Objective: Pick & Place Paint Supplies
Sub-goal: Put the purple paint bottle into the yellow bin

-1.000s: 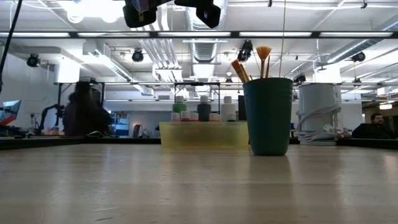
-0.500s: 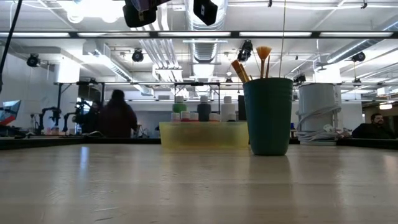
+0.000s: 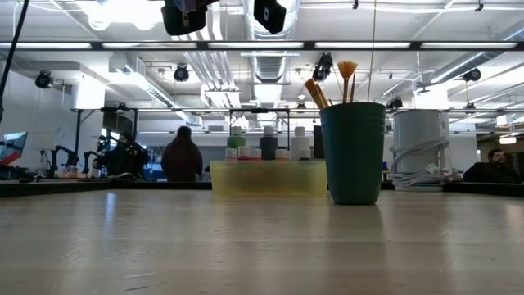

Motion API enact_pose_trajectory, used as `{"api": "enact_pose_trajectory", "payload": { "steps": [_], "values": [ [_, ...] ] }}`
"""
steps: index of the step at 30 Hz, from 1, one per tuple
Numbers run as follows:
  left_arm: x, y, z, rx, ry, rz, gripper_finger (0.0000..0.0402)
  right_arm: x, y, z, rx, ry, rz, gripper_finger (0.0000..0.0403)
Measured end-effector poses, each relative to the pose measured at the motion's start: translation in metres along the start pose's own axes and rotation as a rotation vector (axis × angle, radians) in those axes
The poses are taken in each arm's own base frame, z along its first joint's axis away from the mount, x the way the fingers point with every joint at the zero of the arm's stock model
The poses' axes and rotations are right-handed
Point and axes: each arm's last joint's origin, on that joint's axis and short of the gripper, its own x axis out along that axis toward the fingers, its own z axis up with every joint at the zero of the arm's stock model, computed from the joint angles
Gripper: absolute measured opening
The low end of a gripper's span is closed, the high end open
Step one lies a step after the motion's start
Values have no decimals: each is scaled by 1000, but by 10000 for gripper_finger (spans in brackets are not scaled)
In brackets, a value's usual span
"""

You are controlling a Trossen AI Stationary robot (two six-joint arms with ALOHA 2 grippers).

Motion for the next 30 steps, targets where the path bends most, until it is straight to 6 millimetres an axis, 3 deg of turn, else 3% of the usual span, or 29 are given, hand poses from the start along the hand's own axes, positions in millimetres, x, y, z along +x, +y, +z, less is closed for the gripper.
{"api": "enact_pose_trajectory", "payload": {
  "steps": [3,6,20,30],
  "values": [
    [0,0,0,1,2,-2,115,0,0,0,9,3,0,197],
    [0,0,0,1,2,-2,116,0,0,0,10,1,-7,221],
    [0,1,-1,2,7,1,117,0,-1,-3,9,26,-31,137],
    [0,0,-1,2,9,-5,117,0,-1,-4,17,30,-28,145]
  ]
}}
